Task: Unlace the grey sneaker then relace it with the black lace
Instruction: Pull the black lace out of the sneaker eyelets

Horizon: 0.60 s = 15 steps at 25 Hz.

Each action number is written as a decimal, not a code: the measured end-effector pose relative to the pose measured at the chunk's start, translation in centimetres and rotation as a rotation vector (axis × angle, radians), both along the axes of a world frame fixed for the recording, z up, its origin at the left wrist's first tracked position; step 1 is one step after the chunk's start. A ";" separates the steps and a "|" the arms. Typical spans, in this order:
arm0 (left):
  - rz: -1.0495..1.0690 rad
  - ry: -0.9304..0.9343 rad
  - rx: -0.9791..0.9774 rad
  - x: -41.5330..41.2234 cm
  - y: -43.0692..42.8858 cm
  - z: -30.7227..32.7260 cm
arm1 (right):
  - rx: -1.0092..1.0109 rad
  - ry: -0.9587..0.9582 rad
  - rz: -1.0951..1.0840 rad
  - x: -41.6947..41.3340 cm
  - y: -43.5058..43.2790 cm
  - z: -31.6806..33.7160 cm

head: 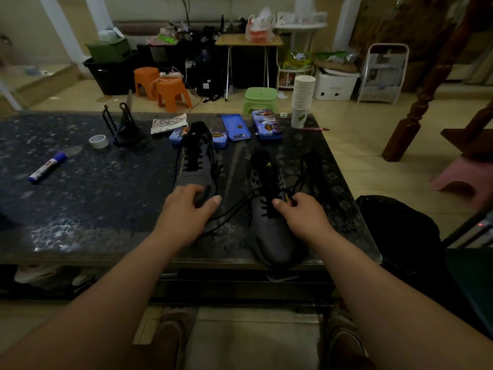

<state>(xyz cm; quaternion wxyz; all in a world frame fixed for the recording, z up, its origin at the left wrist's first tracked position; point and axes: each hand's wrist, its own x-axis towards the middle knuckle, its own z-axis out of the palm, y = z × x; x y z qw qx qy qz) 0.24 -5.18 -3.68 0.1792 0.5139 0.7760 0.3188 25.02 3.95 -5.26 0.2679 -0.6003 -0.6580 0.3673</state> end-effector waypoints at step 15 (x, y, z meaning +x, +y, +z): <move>0.300 -0.230 0.102 5.0 3.4 1.8 | -0.144 0.189 -0.030 0.2 0.0 0.2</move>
